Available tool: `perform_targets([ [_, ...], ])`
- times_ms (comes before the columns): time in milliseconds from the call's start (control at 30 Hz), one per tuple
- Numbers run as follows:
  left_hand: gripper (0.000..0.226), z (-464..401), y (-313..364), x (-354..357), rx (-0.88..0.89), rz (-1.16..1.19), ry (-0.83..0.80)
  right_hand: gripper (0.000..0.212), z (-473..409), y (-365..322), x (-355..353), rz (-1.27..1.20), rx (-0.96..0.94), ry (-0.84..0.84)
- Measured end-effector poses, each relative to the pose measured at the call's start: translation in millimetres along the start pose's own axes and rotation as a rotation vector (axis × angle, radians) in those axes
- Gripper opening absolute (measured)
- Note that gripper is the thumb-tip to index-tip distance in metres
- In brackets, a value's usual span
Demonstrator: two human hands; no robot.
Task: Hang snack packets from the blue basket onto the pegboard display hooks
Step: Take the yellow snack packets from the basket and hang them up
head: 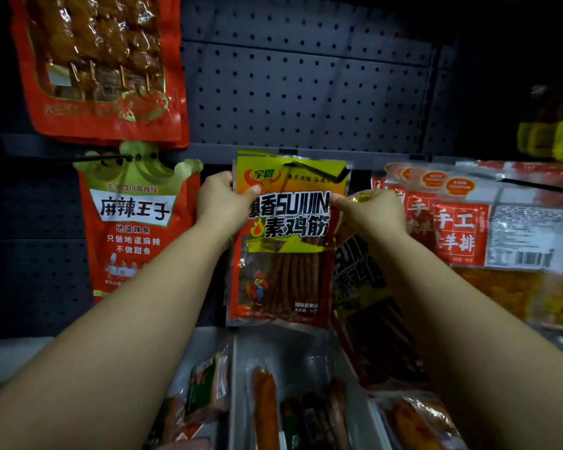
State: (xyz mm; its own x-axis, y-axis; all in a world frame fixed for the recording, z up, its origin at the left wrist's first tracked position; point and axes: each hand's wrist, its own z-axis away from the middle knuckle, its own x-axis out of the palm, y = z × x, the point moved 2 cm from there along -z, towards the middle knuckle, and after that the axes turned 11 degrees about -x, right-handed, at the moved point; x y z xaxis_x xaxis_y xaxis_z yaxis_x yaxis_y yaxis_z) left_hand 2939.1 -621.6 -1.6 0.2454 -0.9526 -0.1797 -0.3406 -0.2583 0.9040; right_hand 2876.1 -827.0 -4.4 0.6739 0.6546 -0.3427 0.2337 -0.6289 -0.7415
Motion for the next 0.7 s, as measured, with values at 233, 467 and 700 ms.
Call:
perform_targets([
  [233,0.011,-0.1,-3.2,-0.9,0.064,-0.031,0.034,0.026,19.1,2.6,-5.0,-0.067,-0.079,-0.027],
  [467,0.010,12.0,1.0,-3.4,0.119,-0.109,0.111,0.017,64.0,-0.7,-40.4,0.052,-0.234,0.042],
  [700,0.021,35.5,1.9,-5.5,0.092,-0.063,0.103,0.026,84.6,-8.5,-91.4,-0.040,-0.230,0.034],
])
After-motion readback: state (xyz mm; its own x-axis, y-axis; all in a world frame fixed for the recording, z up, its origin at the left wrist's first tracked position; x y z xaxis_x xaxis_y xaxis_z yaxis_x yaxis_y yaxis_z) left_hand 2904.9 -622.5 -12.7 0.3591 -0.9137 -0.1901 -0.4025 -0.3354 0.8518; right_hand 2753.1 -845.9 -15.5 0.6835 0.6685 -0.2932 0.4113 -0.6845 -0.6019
